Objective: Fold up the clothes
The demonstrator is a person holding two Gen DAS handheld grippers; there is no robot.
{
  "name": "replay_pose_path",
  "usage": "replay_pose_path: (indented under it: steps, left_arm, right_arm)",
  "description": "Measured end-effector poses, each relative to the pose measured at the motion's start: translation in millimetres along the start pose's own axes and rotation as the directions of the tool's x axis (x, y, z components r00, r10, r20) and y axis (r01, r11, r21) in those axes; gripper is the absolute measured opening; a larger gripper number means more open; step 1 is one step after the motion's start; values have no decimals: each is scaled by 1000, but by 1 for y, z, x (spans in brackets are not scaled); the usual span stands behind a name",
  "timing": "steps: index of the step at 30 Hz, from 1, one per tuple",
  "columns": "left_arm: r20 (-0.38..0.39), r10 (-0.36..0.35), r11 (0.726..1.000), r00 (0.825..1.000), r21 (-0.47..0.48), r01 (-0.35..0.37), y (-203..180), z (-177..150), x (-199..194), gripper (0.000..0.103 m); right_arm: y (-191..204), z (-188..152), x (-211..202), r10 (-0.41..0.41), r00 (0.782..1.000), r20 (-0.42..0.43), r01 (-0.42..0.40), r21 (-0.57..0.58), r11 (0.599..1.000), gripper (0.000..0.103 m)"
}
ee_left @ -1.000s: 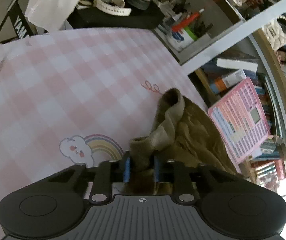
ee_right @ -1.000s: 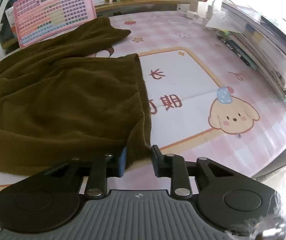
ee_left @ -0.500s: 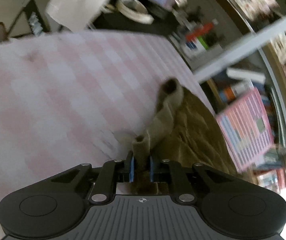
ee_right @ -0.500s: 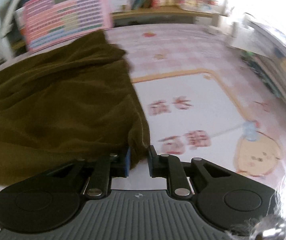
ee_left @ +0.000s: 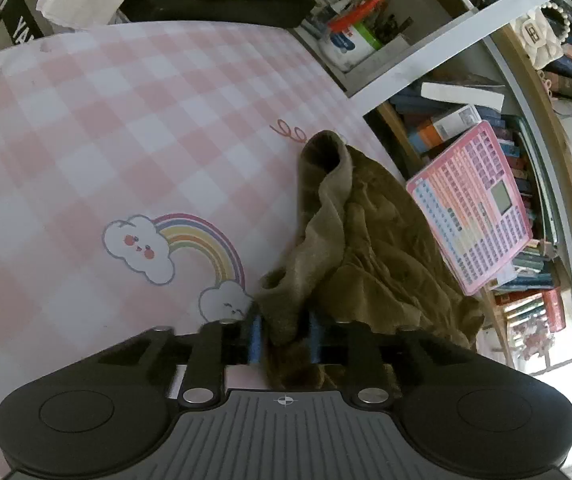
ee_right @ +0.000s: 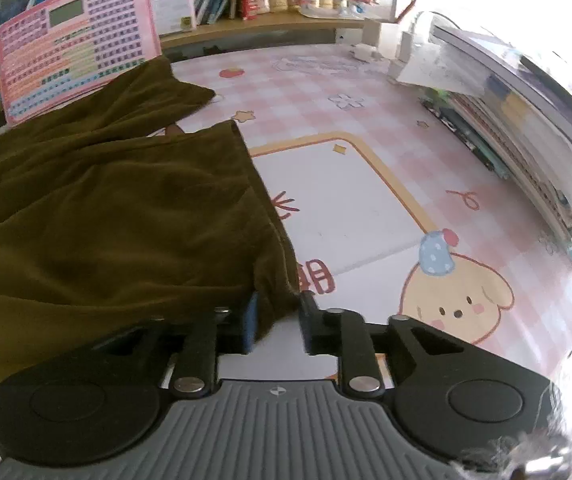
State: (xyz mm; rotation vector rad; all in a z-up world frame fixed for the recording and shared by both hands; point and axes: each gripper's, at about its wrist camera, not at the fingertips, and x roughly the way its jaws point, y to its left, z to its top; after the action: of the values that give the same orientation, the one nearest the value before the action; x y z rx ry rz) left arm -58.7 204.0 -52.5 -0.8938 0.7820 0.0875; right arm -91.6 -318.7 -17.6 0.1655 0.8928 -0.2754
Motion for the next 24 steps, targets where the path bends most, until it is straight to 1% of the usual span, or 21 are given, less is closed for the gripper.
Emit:
replay_pose_path:
  steps: [1,3,5,6,8,10,14,15,17,18,19,21,22,23,24]
  left_arm:
    - [4,1,1000,1000,9,-1,-1,2,-3,33]
    - [11,0,999,1000,40,0,-6,5,-11,35]
    - [16,2,993,1000,122,-4,-16,6,-18,45]
    - [18,3,986,1000,166,-6,-22,5,-21,47]
    - [23,4,967,1000,255,-10,-33,5,-28,50]
    - [28,5,940,1000,341,-14,-44,4,-35,51]
    - [-6,2,896,1000,444,1,-60,-8,-36,59]
    - [-17,6,883,1000,469,3,-64,-12,-36,60]
    - [-39,23,852,999,524,1,-71,-22,-36,67]
    - [-47,31,838,998,546,0,-74,-26,-35,68]
    - [-54,37,831,998,557,-1,-76,-29,-35,70]
    - [-67,47,821,997,570,0,-80,-34,-33,72]
    - [-74,52,817,996,577,0,-81,-37,-33,73]
    - [-81,57,812,995,584,1,-83,-39,-32,77]
    - [-83,60,805,995,593,1,-85,-42,-32,78]
  right_arm:
    - [0,1,-3,3,1000,5,-3,10,1000,33]
    - [0,2,-10,17,1000,21,-18,18,1000,37]
    - [1,3,-18,32,999,37,-33,20,999,38]
    - [3,3,-22,38,998,42,-39,19,999,40]
    - [7,2,-29,50,998,50,-51,15,999,41]
    - [11,1,-33,61,997,50,-62,13,998,43]
    - [22,-6,-40,79,996,42,-80,12,997,46]
    - [25,-8,-41,83,996,39,-84,9,996,47]
    - [32,-12,-44,94,995,33,-94,0,996,48]
    - [35,-14,-46,99,995,31,-99,-6,995,51]
    - [37,-16,-48,104,994,31,-104,-11,995,54]
    - [40,-18,-52,113,993,33,-112,-15,994,58]
    - [42,-18,-54,115,993,34,-115,-17,993,61]
    - [42,-19,-56,116,993,36,-115,-20,993,63]
    - [43,-20,-58,115,993,37,-115,-24,993,65]
